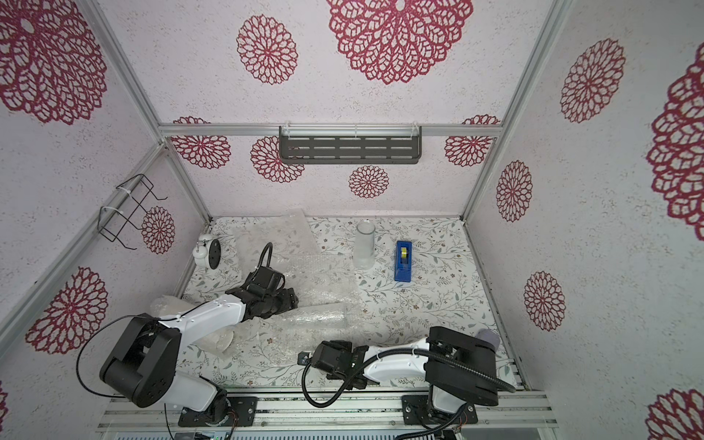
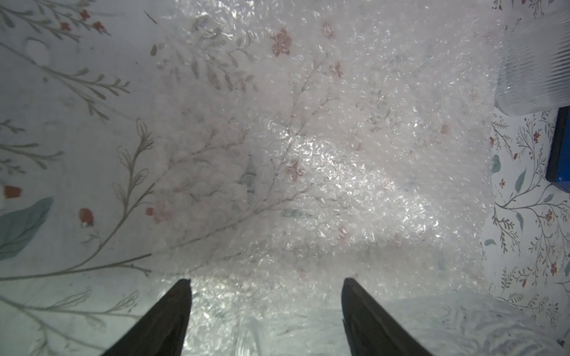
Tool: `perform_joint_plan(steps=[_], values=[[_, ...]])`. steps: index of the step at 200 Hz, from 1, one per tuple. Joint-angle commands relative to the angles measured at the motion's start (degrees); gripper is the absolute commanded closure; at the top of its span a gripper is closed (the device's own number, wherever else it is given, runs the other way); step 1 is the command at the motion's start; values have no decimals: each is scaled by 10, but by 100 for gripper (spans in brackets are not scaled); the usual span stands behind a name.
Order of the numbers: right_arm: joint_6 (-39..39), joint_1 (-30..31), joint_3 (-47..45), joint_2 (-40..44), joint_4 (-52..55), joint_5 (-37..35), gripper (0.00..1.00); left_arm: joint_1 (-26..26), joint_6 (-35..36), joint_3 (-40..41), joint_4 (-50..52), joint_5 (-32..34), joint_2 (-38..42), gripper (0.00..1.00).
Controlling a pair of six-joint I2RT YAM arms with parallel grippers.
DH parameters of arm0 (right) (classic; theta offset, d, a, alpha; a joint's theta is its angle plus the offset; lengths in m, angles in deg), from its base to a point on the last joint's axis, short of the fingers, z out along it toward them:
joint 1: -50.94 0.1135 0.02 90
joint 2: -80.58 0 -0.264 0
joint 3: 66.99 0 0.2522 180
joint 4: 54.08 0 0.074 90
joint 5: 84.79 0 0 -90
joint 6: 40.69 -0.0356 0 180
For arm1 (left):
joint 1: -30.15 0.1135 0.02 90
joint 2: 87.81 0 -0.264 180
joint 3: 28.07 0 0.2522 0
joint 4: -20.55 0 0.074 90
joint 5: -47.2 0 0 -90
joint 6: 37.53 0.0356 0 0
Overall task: Wrap vases in bubble wrap
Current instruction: Wrap the vase in bubble wrap.
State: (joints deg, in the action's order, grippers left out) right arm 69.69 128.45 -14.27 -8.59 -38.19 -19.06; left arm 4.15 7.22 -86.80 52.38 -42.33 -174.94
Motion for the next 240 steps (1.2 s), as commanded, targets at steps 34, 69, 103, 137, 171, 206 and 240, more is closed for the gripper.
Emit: perform_joint_plan(steps=[34,69,103,137,171,206,240], values=[[21,-1,-12,43,-59,-40,95,-6,6,-32,0,-6,-27,21],[27,-1,-17,58,-44,-25,97,-7,10,-40,8,1,-34,21],[23,-1,-29,84,4,21,72,-7,11,-39,6,6,-34,20],[45,1,-49,92,16,32,56,-7,10,-40,2,2,-38,20],[71,0,-63,74,-12,1,46,-8,11,-42,1,0,-43,20],[97,1,-80,56,-64,-46,47,-7,11,-41,-1,1,-44,20],[116,1,-95,43,-126,-82,65,-8,12,-44,-2,-7,-53,20]])
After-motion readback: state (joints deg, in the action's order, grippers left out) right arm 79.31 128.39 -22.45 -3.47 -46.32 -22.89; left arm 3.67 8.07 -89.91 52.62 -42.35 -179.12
